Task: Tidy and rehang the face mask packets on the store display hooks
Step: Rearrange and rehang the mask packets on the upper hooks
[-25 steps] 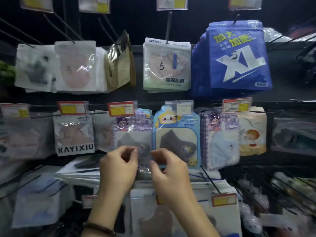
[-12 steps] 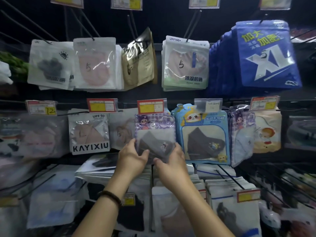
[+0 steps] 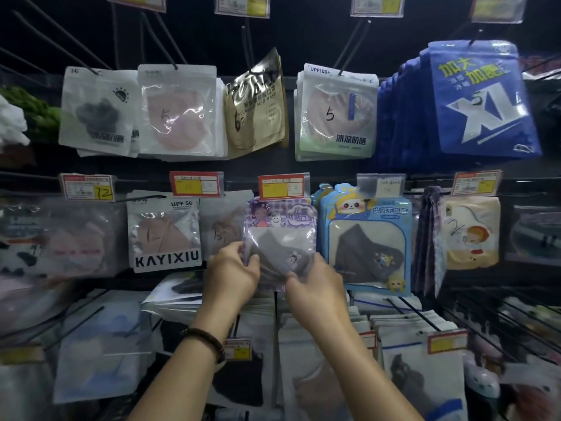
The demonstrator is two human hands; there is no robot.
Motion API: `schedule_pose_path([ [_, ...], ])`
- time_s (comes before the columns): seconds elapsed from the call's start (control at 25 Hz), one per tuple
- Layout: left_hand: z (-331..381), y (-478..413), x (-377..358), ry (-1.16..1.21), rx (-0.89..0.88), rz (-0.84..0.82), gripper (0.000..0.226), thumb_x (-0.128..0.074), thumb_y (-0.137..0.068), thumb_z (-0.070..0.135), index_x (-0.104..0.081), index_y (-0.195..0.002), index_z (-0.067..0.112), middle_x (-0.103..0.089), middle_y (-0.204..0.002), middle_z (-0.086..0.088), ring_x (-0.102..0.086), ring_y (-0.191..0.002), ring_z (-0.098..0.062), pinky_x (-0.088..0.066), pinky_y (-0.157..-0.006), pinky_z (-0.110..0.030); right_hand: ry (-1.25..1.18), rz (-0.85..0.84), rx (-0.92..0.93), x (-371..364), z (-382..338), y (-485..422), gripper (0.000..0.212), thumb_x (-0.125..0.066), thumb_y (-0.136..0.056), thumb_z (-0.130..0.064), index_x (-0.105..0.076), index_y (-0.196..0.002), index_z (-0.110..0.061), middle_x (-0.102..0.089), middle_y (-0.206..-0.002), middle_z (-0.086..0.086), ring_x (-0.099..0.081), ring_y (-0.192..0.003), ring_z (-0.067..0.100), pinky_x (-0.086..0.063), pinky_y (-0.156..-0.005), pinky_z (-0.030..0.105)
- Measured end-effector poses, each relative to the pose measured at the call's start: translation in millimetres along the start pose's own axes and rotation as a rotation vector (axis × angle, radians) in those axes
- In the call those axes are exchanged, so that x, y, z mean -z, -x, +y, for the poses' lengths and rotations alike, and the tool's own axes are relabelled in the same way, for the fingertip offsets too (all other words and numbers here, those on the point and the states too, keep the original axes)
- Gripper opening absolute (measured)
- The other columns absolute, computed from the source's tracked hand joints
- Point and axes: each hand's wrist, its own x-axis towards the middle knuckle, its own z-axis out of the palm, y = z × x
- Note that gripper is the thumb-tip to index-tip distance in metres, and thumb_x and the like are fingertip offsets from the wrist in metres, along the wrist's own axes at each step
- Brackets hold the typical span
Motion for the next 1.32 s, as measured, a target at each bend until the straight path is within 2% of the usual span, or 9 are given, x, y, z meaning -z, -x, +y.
schedule_pose_path([
  [0.12, -6, -2, 6, -0.045, -0.015, 0.007, 0.029, -0.072, -0.099, 0.033, -0.074, -0.125, 0.020, -0.069, -0.088, 0.010, -0.071, -0.080, -0.015, -0.064, -0.071, -0.029, 0.031, 0.039, 0.053, 6, -4, 13, 0.030, -0.057, -0.092, -0.036, -0.060, -0.117, -0.019, -0.067, -0.110, 0.004, -0.065, -0.106, 0.030, -0.058, -0.088, 0.043],
  [0.2, -9, -6, 8, -0.027, 0.014, -0.002, 0.028, -0.073, -0.097, 0.036, -0.076, -0.122, 0.022, -0.076, -0.093, 0.007, -0.073, -0.081, -0.014, -0.066, -0.076, -0.032, 0.028, 0.064, 0.075, 8, -7, 19, 0.021, -0.058, -0.096, -0.032, -0.060, -0.113, -0.019, -0.064, -0.110, 0.004, -0.064, -0.107, 0.029, -0.056, -0.089, 0.042],
  [0.36, -8, -14, 8, 0.027, 0.064, -0.041, 0.016, -0.071, -0.099, 0.033, -0.076, -0.110, 0.023, -0.076, -0.093, 0.006, -0.072, -0.083, -0.016, -0.060, -0.074, -0.028, -0.054, 0.072, 0.083, 12, -12, 23, 0.045, -0.065, -0.101, -0.026, -0.056, -0.143, -0.012, -0.056, -0.135, 0.010, -0.056, -0.128, 0.029, -0.042, -0.106, 0.035],
  [0.52, -6, -21, 6, 0.072, 0.152, -0.116, 0.018, -0.062, -0.105, 0.034, -0.070, -0.097, 0.020, -0.075, -0.089, -0.005, -0.071, -0.078, -0.024, -0.061, -0.068, -0.037, -0.169, 0.040, 0.059, 6, -12, 19, 0.054, -0.070, -0.098, -0.029, -0.053, -0.147, -0.013, -0.055, -0.138, 0.009, -0.053, -0.128, 0.025, -0.037, -0.100, 0.027],
  [0.68, -4, -25, 2, 0.116, 0.189, -0.146, 0.018, -0.055, -0.109, 0.028, -0.065, -0.115, 0.014, -0.068, -0.092, -0.004, -0.061, -0.075, -0.017, -0.042, -0.058, -0.028, -0.215, 0.005, 0.049, 4, -13, 18, 0.058, -0.070, -0.098, -0.026, -0.047, -0.150, -0.014, -0.047, -0.142, 0.008, -0.052, -0.132, 0.025, -0.037, -0.110, 0.029],
  [1.0, -9, -7, 4, 0.073, 0.115, -0.086, 0.033, -0.050, -0.111, 0.033, -0.062, -0.137, 0.017, -0.071, -0.103, -0.007, -0.058, -0.070, -0.011, -0.037, -0.049, -0.021, -0.196, 0.058, 0.099, -5, -14, 28, 0.077, -0.067, -0.097, -0.030, -0.037, -0.165, -0.012, -0.058, -0.152, 0.008, -0.055, -0.141, 0.028, -0.043, -0.114, 0.034],
  [1.16, 3, 9, 14, 0.089, 0.107, -0.027, 0.032, -0.050, -0.112, 0.033, -0.057, -0.141, 0.022, -0.070, -0.104, 0.000, -0.064, -0.078, -0.008, -0.042, -0.054, -0.020, -0.188, 0.210, 0.196, -1, -10, 36, 0.048, -0.068, -0.099, -0.024, -0.059, -0.145, -0.014, -0.063, -0.131, 0.003, -0.061, -0.126, 0.023, -0.045, -0.105, 0.027],
  [1.24, 8, 17, 24, 0.144, 0.102, 0.001, 0.030, -0.056, -0.110, 0.033, -0.062, -0.137, 0.022, -0.070, -0.099, 0.007, -0.067, -0.079, -0.006, -0.046, -0.055, -0.018, -0.316, 0.317, 0.208, 2, -6, 36, 0.036, -0.069, -0.101, -0.023, -0.070, -0.137, -0.019, -0.069, -0.121, -0.003, -0.068, -0.110, 0.012, -0.056, -0.103, 0.032],
  [1.32, 8, 22, 33, 0.271, 0.101, 0.044, 0.033, -0.065, -0.106, 0.031, -0.068, -0.137, 0.021, -0.075, -0.100, 0.009, -0.072, -0.083, -0.006, -0.053, -0.060, -0.017, -0.482, 0.360, 0.180, 6, -5, 37, 0.025, -0.071, -0.103, -0.025, -0.077, -0.127, -0.026, -0.075, -0.109, -0.009, -0.072, -0.093, 0.001, -0.063, -0.089, 0.029],
])
